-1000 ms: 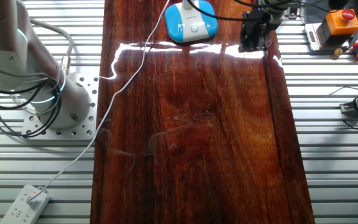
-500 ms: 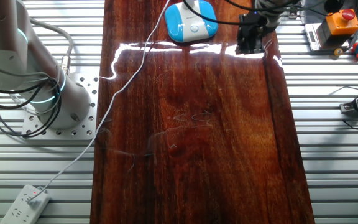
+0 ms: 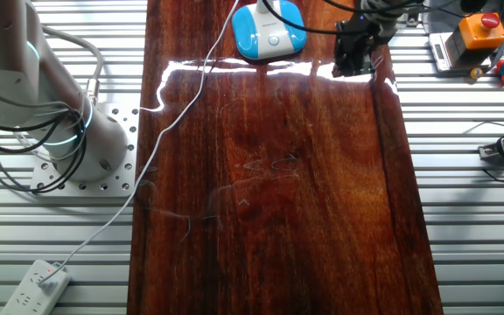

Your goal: Turn on the desk lamp by pressing the button

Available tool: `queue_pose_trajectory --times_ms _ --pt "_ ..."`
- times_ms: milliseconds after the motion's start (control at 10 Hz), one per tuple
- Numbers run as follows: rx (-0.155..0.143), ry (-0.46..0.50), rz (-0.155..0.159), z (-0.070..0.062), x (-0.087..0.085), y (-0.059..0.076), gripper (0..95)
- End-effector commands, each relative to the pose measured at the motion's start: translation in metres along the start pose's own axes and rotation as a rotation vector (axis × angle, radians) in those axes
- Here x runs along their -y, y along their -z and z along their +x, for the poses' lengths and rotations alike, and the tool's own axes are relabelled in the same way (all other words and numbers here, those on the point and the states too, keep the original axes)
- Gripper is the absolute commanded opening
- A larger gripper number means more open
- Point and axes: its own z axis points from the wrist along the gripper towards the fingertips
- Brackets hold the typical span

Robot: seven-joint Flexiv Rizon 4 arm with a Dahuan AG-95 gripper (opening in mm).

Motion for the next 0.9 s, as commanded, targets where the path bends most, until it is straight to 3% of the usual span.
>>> queue_pose_trajectory --times_ms 100,400,900 --pt "-0.007 -0.007 -0.003 0.0004 0.0002 -0.0003 0.0" --pt "0.02 -0.008 -0.082 0.0004 0.0002 -0.0003 0.0" --pt "0.03 0.013 -0.025 0.0004 0.0002 -0.0003 0.0"
